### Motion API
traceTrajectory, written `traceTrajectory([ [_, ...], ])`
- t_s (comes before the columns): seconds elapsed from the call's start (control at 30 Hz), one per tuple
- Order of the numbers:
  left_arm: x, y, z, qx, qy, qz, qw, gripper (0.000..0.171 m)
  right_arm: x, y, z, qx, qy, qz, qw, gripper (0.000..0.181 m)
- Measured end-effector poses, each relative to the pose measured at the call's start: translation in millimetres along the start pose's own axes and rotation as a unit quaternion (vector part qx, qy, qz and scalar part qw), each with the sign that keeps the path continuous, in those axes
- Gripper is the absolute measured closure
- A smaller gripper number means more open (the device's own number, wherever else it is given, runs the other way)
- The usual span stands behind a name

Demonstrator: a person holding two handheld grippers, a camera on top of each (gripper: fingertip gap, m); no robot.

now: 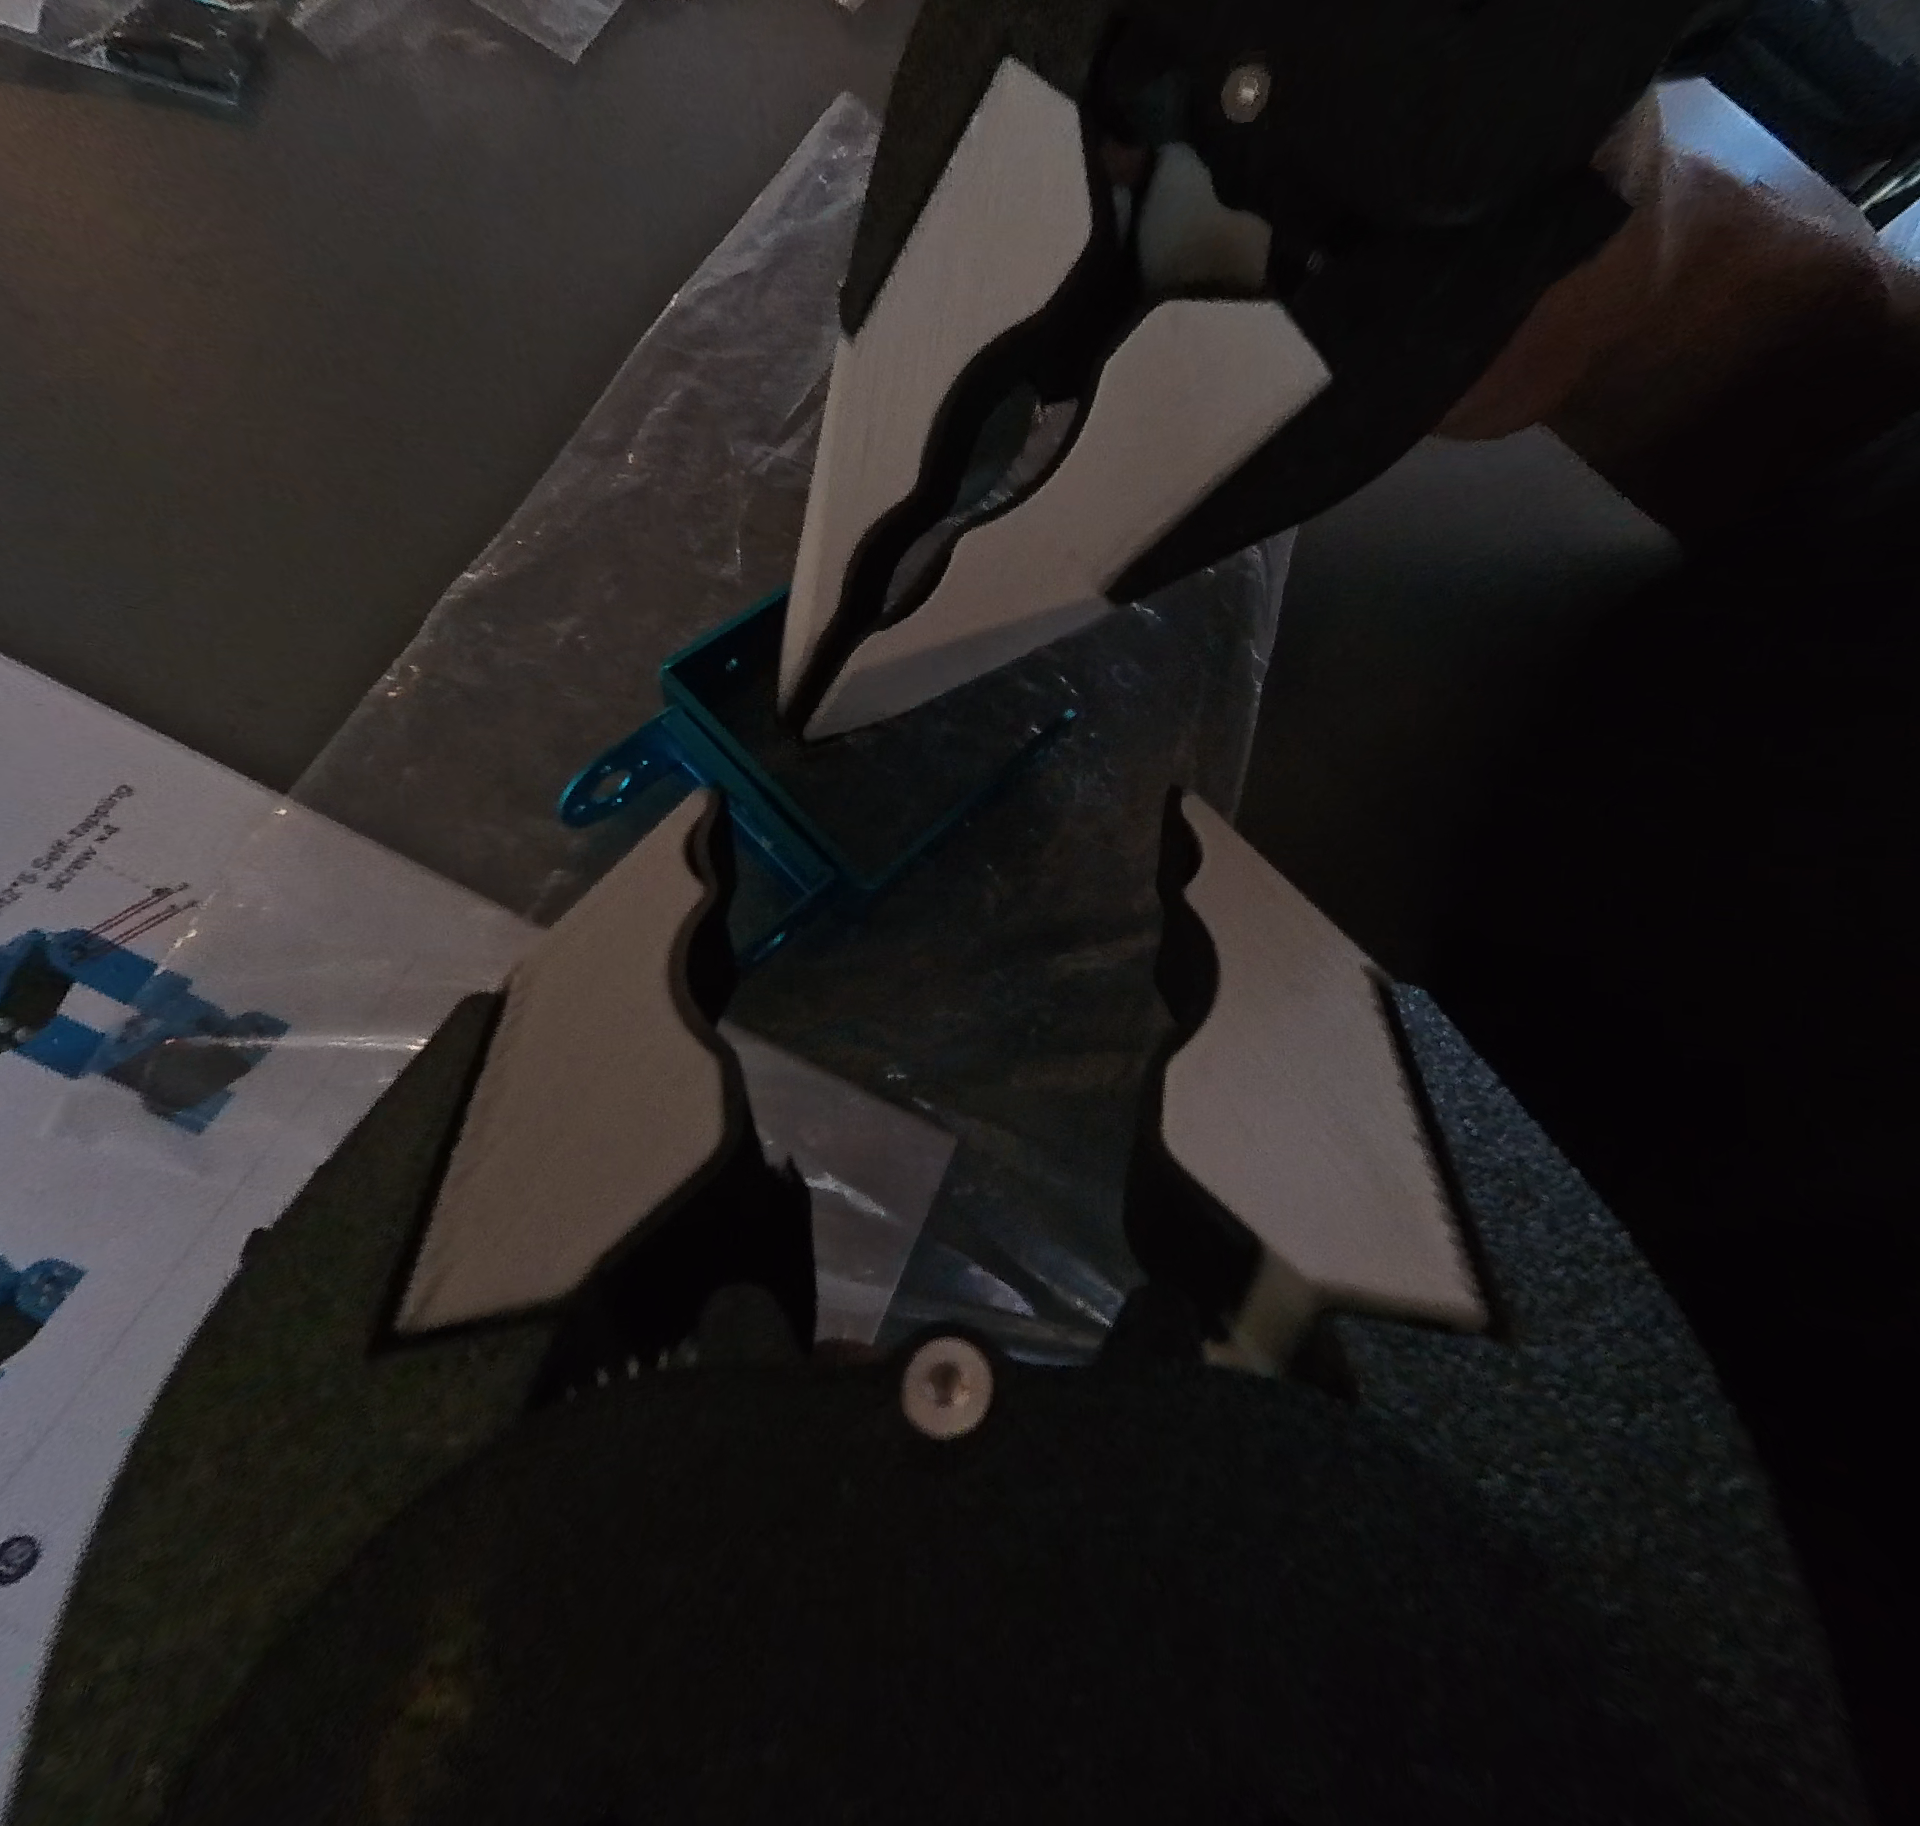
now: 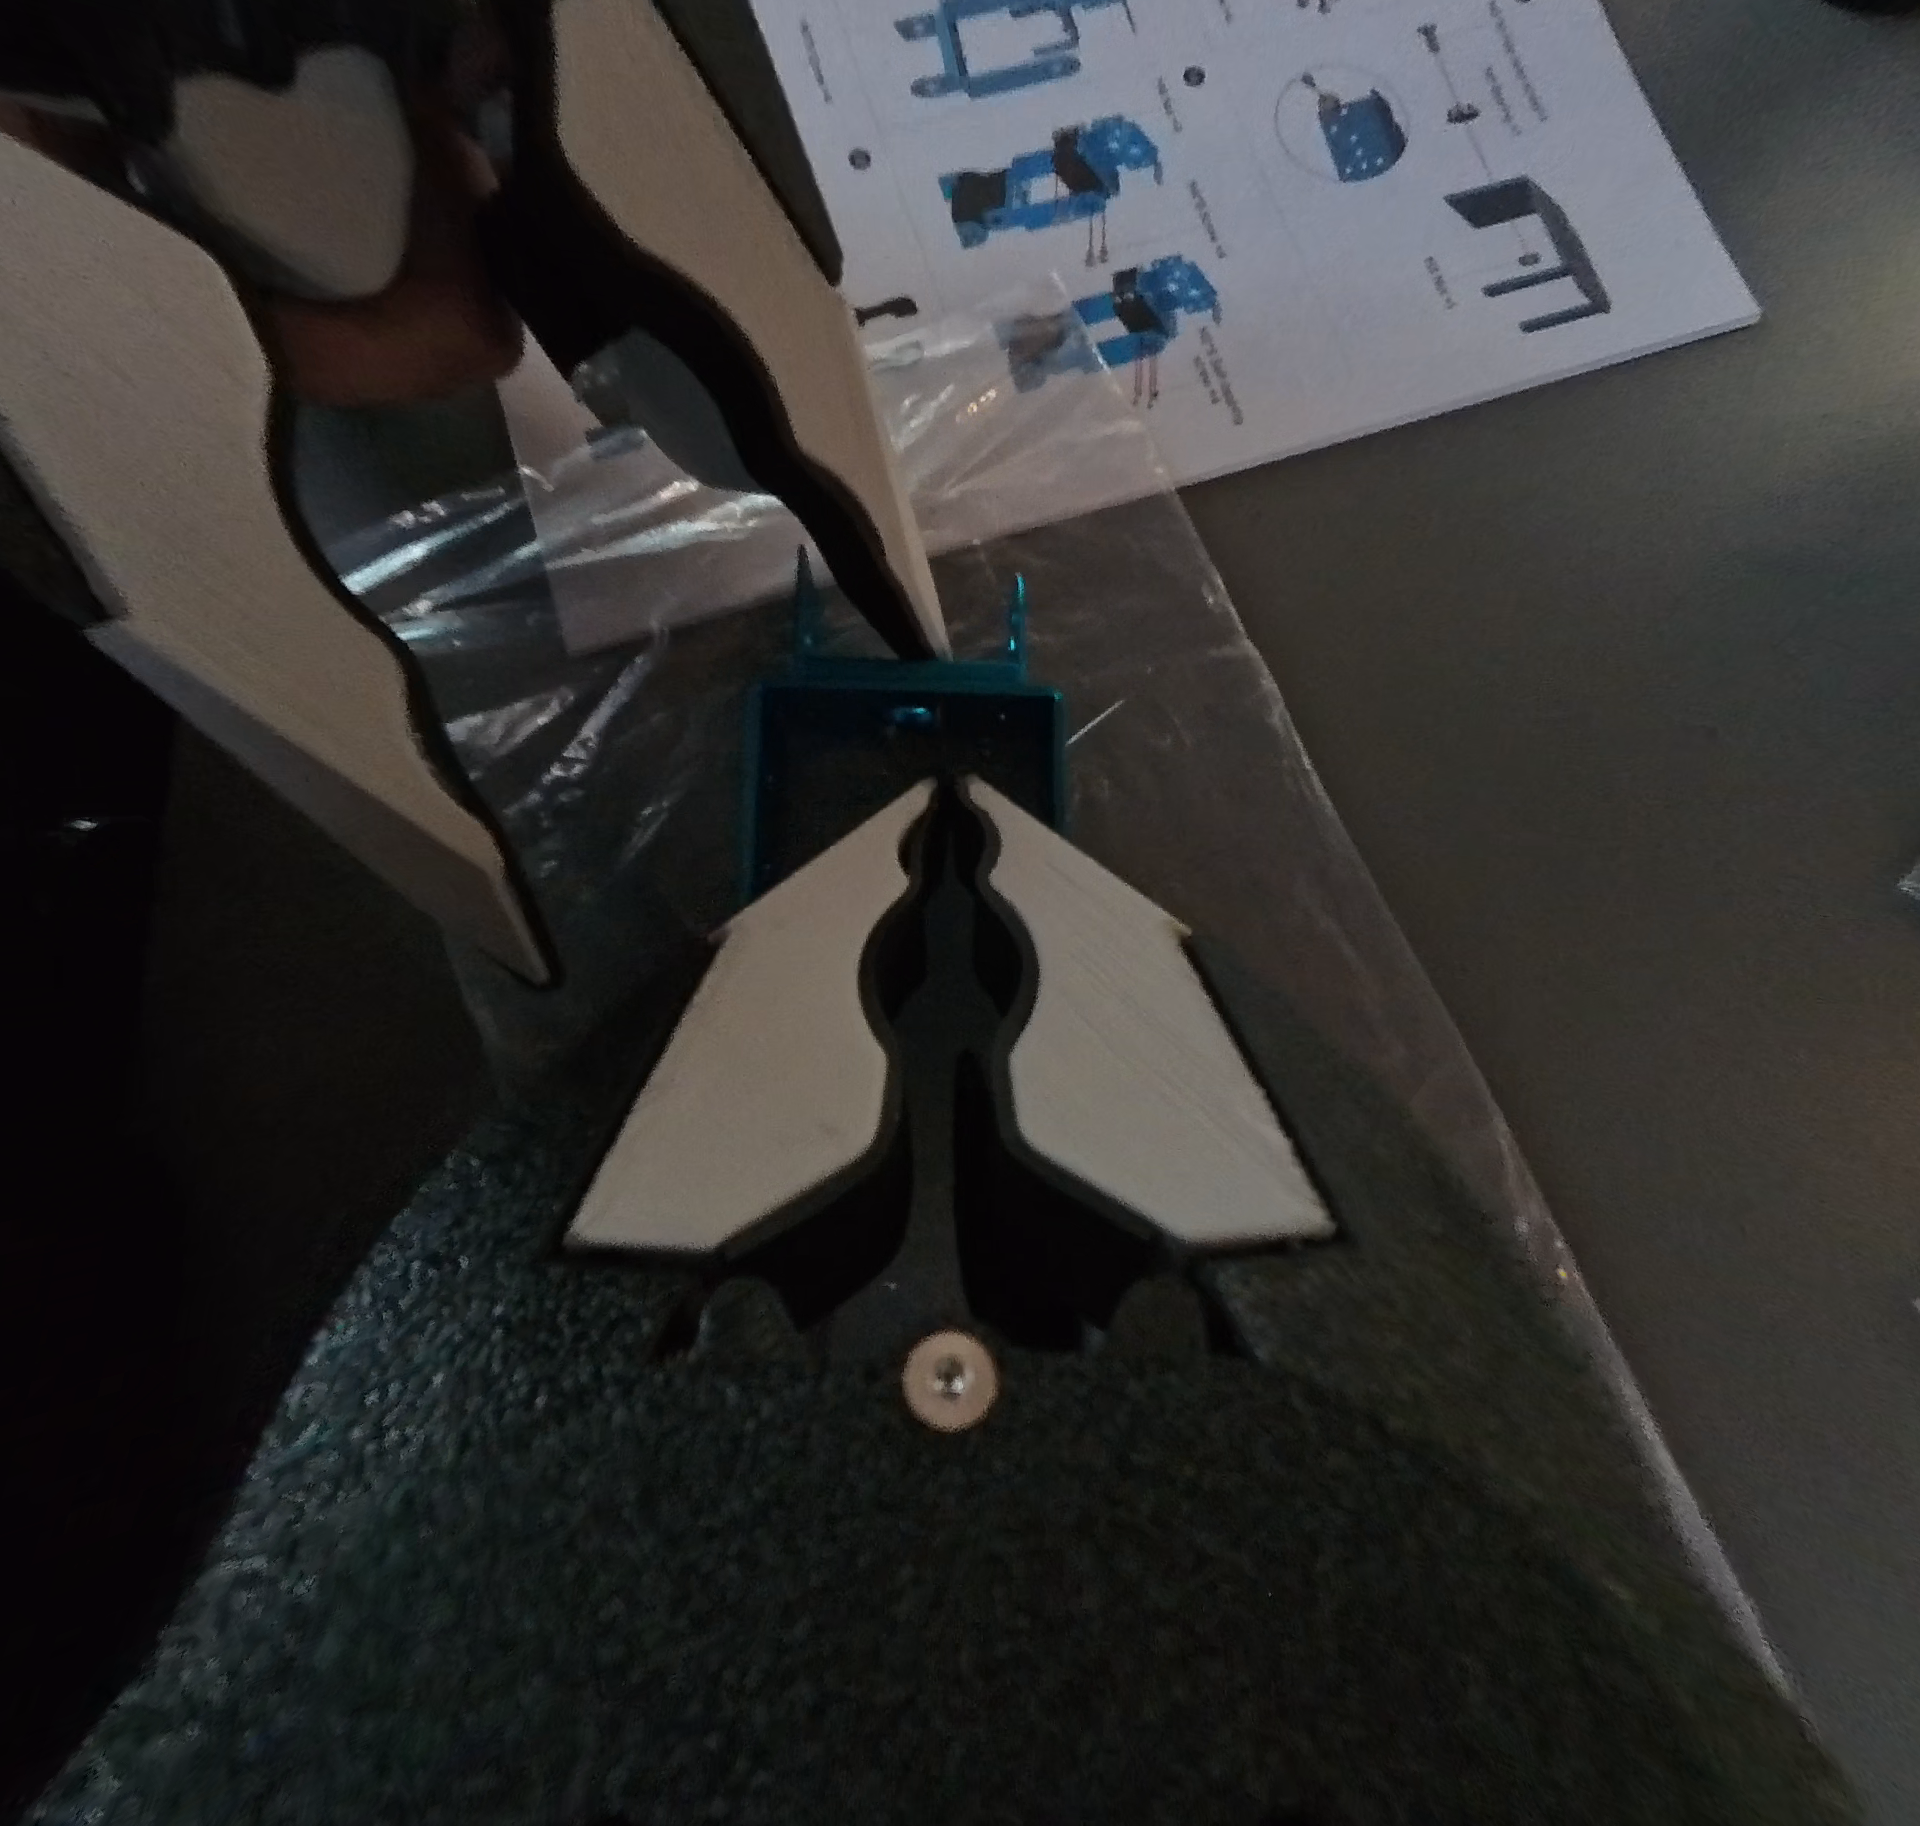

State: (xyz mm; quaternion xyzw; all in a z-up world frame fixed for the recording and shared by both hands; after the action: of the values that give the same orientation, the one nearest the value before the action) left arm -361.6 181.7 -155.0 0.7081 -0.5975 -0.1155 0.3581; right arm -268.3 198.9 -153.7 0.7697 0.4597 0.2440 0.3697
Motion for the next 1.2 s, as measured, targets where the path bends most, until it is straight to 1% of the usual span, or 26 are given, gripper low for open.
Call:
traceTrajectory([
  [0.07, 0, 0, 0, 0.000, 0.000, -0.001, 1.000, 0.089, 1, -3, 2, -0.019, 0.005, 0.003, 1.000, 0.181],
  [0.2, 0, -1, -1, 0.001, 0.000, -0.003, 1.000, 0.089, 2, -7, -4, -0.006, 0.010, 0.018, 1.000, 0.173],
  [0.37, -1, -1, -2, 0.000, -0.001, -0.008, 1.000, 0.089, 3, -9, -11, -0.002, 0.014, 0.004, 1.000, 0.168],
  [0.6, -6, 4, 2, 0.000, 0.004, -0.020, 1.000, 0.089, 1, -16, -19, -0.011, 0.036, -0.005, 0.999, 0.168],
  [0.8, -6, 7, 3, 0.010, 0.009, -0.020, 1.000, 0.090, 7, -15, -13, -0.047, 0.037, -0.041, 0.997, 0.167],
  [0.87, -6, 8, 3, 0.013, 0.010, -0.019, 1.000, 0.090, 9, -16, -14, -0.054, 0.039, -0.045, 0.997, 0.167],
  [1.0, -6, 10, 4, 0.016, 0.009, -0.018, 1.000, 0.090, 10, -17, -18, -0.088, 0.060, -0.058, 0.993, 0.167],
  [1.13, -5, 12, 5, 0.017, 0.010, -0.016, 1.000, 0.090, 13, -19, -20, -0.120, 0.076, -0.073, 0.987, 0.173],
  [1.2, -5, 13, 6, 0.019, 0.010, -0.018, 1.000, 0.090, 15, -19, -21, -0.131, 0.076, -0.083, 0.985, 0.172],
])
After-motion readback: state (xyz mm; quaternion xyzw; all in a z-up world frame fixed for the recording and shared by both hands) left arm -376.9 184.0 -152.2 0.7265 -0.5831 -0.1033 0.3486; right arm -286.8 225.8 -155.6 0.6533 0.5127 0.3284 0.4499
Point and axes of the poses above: each gripper's, where its closed fingertips meet, y back along the fingers, z out of its underside, x = y × z across the jaws, the point moved 7 cm from there along y, back along the fingers, and after that the axes turned 5 degrees about -x, right-handed, at the moved point
